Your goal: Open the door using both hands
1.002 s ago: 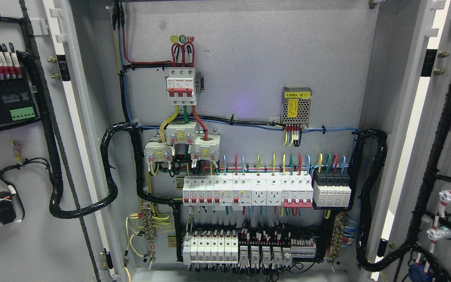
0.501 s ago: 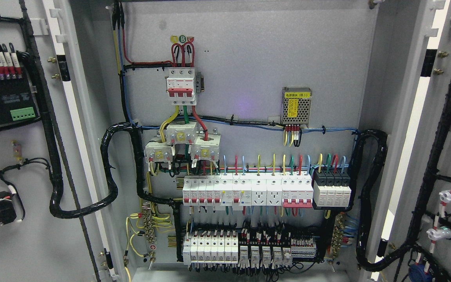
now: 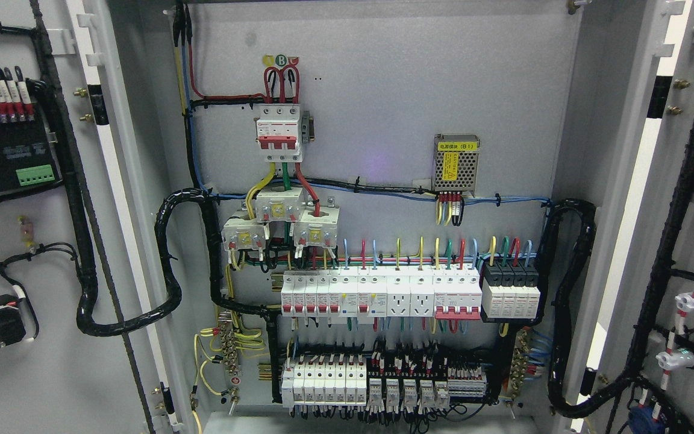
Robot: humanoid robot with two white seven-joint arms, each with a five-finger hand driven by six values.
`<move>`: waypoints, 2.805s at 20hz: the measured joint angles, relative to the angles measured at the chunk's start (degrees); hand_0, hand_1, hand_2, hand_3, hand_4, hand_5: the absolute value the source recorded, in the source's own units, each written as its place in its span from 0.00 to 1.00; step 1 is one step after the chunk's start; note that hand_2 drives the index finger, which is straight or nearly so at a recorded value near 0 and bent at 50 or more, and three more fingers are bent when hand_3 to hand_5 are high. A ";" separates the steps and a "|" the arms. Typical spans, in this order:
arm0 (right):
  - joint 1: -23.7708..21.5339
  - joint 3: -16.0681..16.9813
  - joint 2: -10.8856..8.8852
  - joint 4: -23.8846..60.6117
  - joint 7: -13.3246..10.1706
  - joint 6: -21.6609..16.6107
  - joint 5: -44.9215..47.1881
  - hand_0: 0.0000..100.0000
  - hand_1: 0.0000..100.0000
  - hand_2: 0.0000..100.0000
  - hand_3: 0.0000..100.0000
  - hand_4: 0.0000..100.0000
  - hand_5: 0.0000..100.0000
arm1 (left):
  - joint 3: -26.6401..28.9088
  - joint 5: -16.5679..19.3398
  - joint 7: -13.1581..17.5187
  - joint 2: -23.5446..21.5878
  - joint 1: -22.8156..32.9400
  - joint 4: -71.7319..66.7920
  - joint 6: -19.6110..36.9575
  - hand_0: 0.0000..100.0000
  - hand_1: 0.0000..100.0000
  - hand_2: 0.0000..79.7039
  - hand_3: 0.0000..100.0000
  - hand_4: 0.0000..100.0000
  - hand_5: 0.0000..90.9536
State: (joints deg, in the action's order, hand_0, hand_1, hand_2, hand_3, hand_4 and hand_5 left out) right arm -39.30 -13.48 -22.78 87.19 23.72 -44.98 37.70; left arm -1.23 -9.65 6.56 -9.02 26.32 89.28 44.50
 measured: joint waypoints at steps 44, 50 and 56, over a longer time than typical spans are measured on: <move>31.70 -4.21 15.24 -76.79 -9.98 41.02 -18.08 0.38 0.00 0.00 0.00 0.00 0.00 | 2.85 1.21 2.84 8.49 -22.26 -88.56 -36.04 0.00 0.00 0.00 0.00 0.00 0.00; 34.98 -4.21 18.19 -81.10 -10.41 45.13 -21.80 0.38 0.00 0.00 0.00 0.00 0.00 | 4.02 1.37 2.85 8.71 -23.47 -92.96 -37.08 0.00 0.00 0.00 0.00 0.00 0.00; 36.18 -4.26 20.10 -83.64 -13.66 45.69 -23.98 0.38 0.00 0.00 0.00 0.00 0.00 | 4.65 1.28 3.01 8.83 -23.86 -95.06 -37.09 0.00 0.00 0.00 0.00 0.00 0.00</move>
State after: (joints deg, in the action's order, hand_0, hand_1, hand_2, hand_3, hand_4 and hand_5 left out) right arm -3.13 -17.74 -2.68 3.54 10.06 0.71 13.72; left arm 3.42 -8.37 9.57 -0.19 2.46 -5.78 7.42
